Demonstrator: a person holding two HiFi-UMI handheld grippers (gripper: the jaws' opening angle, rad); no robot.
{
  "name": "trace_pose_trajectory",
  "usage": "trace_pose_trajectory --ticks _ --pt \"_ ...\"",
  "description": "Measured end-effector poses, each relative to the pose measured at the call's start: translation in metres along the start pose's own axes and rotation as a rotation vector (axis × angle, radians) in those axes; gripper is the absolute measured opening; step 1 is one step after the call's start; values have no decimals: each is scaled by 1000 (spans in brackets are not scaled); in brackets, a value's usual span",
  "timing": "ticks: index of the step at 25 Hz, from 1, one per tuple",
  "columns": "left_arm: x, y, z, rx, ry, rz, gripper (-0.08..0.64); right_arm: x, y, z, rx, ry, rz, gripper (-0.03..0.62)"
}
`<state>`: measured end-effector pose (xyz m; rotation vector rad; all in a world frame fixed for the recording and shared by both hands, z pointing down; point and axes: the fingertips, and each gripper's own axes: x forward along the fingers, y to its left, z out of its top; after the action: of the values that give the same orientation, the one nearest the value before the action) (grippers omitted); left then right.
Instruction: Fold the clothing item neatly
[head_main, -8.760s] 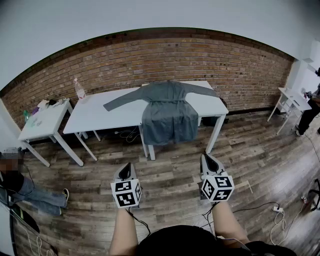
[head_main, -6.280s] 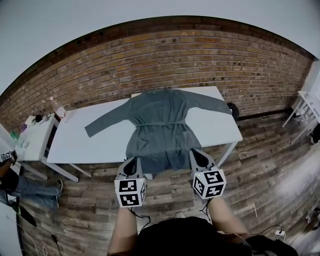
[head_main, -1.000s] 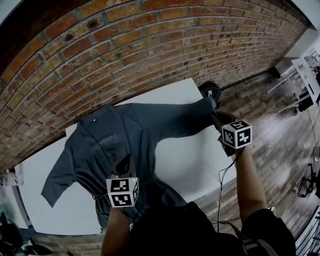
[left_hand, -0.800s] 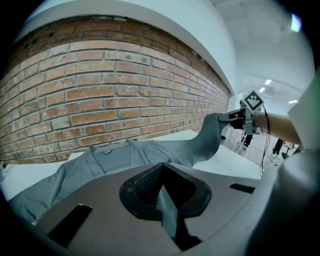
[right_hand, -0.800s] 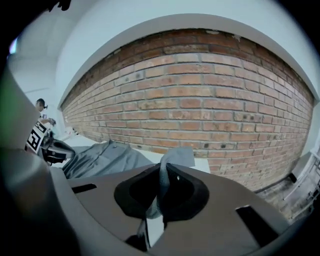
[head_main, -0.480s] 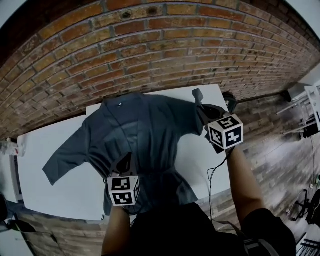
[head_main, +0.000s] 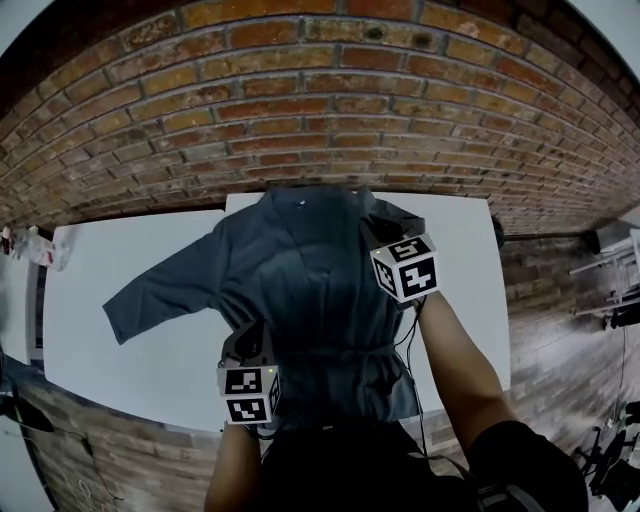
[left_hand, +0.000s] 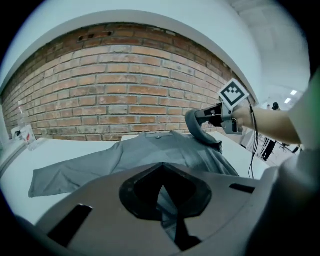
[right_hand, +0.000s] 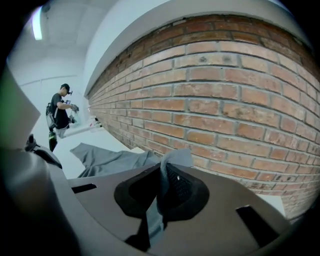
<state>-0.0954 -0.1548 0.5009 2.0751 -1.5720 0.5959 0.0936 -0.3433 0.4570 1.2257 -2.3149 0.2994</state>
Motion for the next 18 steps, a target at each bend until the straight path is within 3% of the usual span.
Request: trace_pose_trajectory --ticks 10,18 --pt "-10 61 -19 -36 25 28 -9 98 72 -59 -9 189 -10 21" --pt "-11 86 -32 -49 47 9 -9 128 109 -95 -71 295 22 29"
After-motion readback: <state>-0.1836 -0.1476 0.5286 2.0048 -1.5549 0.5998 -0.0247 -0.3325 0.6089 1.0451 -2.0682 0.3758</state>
